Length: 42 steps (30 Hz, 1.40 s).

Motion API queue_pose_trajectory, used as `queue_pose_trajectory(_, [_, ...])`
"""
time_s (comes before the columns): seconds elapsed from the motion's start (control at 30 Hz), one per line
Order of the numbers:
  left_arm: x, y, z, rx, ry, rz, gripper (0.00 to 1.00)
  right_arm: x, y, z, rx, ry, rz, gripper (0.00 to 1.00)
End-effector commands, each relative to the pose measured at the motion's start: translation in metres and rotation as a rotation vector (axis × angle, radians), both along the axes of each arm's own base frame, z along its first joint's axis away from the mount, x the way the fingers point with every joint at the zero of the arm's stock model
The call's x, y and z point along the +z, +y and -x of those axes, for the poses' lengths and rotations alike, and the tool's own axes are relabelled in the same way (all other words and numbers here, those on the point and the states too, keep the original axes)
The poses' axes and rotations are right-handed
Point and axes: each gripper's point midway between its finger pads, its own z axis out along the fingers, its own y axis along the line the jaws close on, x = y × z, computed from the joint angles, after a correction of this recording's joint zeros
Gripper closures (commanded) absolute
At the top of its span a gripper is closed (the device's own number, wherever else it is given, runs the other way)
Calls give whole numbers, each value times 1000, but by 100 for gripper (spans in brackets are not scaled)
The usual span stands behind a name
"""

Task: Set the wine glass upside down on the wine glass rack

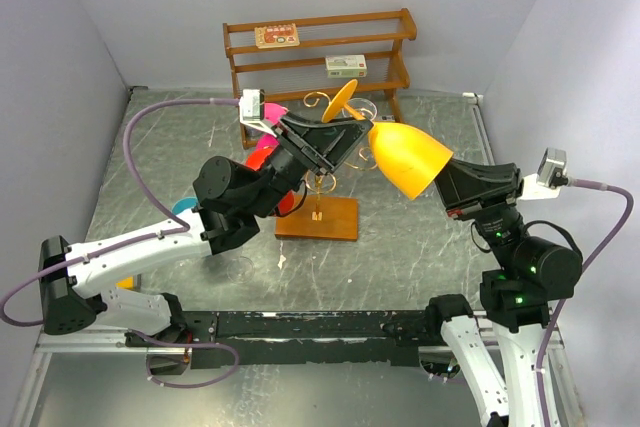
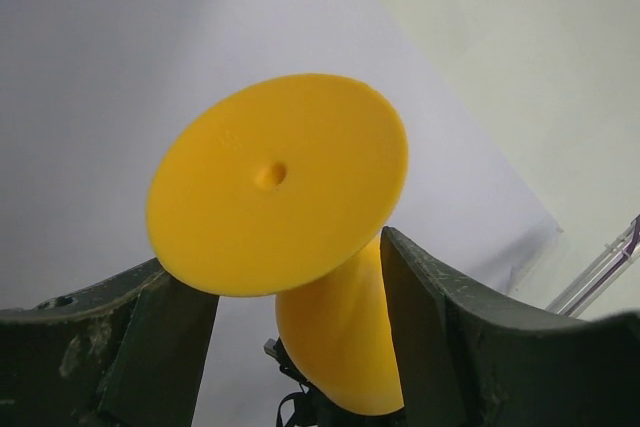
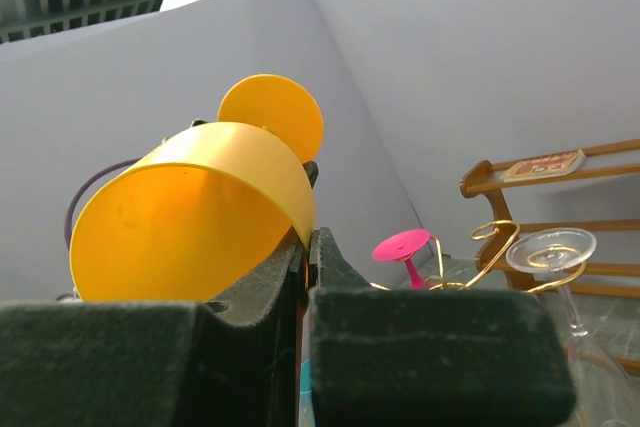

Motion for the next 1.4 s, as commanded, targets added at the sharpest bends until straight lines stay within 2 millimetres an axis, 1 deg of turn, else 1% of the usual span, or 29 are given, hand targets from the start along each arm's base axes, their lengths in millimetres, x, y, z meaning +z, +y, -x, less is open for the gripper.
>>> queue_pose_trajectory(0.0, [30,23,5,24,-22,110,29,-7,12,14,66,-22,80,100])
queue_pose_trajectory(0.07, [31,24,5,23,-23,111,33,-10,14,19,80,-27,99,100])
queue_pose_trajectory(0.13, [31,28,3,32,-9,128,39,-12,17,24,103,-35,113,100])
queue_pose_trajectory(0.27, [29,36,2,39,13,179,49,-20,22,27,140,-26,147,100])
queue_pose_trajectory(0.4, [32,34,3,27,8,185,52,-24,30,34,195,-36,186,100])
queue_pose_trajectory(0.6, [33,31,4,20,-3,186,57,-31,35,35,232,-26,225,100])
queue_pose_trajectory(0.73, [34,32,6,21,-30,190,64,-32,36,35,245,-22,237,100])
queue_pose_trajectory(0.83, [32,32,5,30,-31,191,66,-34,37,35,250,-20,240,100])
queue_pose_trajectory(0.9, [33,31,4,36,-36,187,72,-34,37,36,248,-24,242,100])
queue_pose_trajectory(0.93, [32,31,4,39,-39,184,78,-33,37,36,247,-28,243,100])
queue_pose_trajectory(0.97, [33,32,4,41,-43,184,86,-33,37,36,245,-29,245,100])
queue_pose_trajectory(1.0, [33,32,4,42,-45,183,91,-33,37,36,244,-29,247,100])
queue_pose_trajectory(1.03, [33,32,4,46,-46,183,93,-33,37,36,244,-30,248,100])
queue_pose_trajectory(1.27, [33,31,4,58,-72,170,93,-35,34,31,213,2,246,100])
queue_pose_trajectory(1.3, [33,32,4,61,-73,167,93,-36,32,30,201,11,246,99])
queue_pose_trajectory(1.33, [33,32,4,65,-74,163,93,-36,31,29,187,19,246,92])
queue_pose_trajectory(1.37, [31,32,4,69,-74,157,93,-36,29,26,163,34,244,80])
